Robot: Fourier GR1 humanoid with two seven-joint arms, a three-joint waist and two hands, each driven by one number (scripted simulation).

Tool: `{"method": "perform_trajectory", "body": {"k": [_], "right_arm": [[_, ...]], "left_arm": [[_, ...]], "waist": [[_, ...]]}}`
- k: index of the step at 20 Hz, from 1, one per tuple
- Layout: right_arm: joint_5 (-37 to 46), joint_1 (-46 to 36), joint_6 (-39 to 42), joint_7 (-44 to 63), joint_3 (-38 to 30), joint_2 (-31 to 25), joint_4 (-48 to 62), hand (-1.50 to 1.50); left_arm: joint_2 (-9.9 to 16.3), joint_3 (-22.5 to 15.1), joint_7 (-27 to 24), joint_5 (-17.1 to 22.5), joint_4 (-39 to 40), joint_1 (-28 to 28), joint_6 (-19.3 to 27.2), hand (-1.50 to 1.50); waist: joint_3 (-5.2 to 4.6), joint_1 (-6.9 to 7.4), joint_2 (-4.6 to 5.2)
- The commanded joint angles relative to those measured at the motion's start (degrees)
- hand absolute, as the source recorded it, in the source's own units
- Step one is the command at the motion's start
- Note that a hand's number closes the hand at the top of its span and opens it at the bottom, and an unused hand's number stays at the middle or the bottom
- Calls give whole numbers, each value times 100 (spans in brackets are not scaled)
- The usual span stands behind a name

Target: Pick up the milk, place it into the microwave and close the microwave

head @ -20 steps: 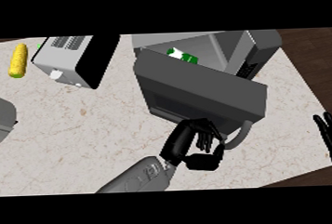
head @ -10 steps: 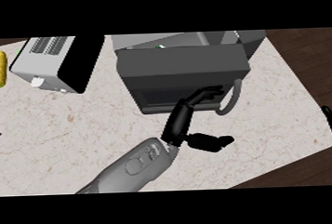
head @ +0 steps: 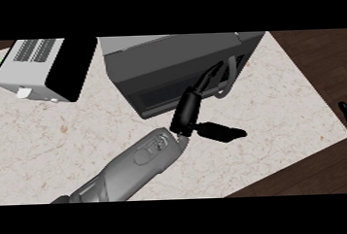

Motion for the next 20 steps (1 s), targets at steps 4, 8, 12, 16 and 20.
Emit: {"method": "perform_trajectory", "body": {"k": [4, 8, 12, 16, 20], "right_arm": [[-302, -225, 175, 191, 30, -178, -54, -150], [-486, -310, 243, 285, 43, -242, -66, -150], [-637, -366, 253, 369, -40, -347, -33, -150], [-708, -489, 246, 480, -33, -439, -61, -150], [-846, -568, 211, 547, -87, -479, -2, -150]], "left_arm": [[-2, 81, -241, 341, 354, -410, 104, -150], [-2, 115, -299, 556, 456, -548, 99, -150], [-2, 109, -485, 640, 637, -602, 162, -150], [-1, 113, -569, 778, 727, -727, 195, -150], [0, 75, -735, 911, 736, -735, 233, -150]], "waist": [[6, -192, 65], [8, -279, 83], [13, -361, 116], [10, -351, 102], [14, -406, 113]]}}
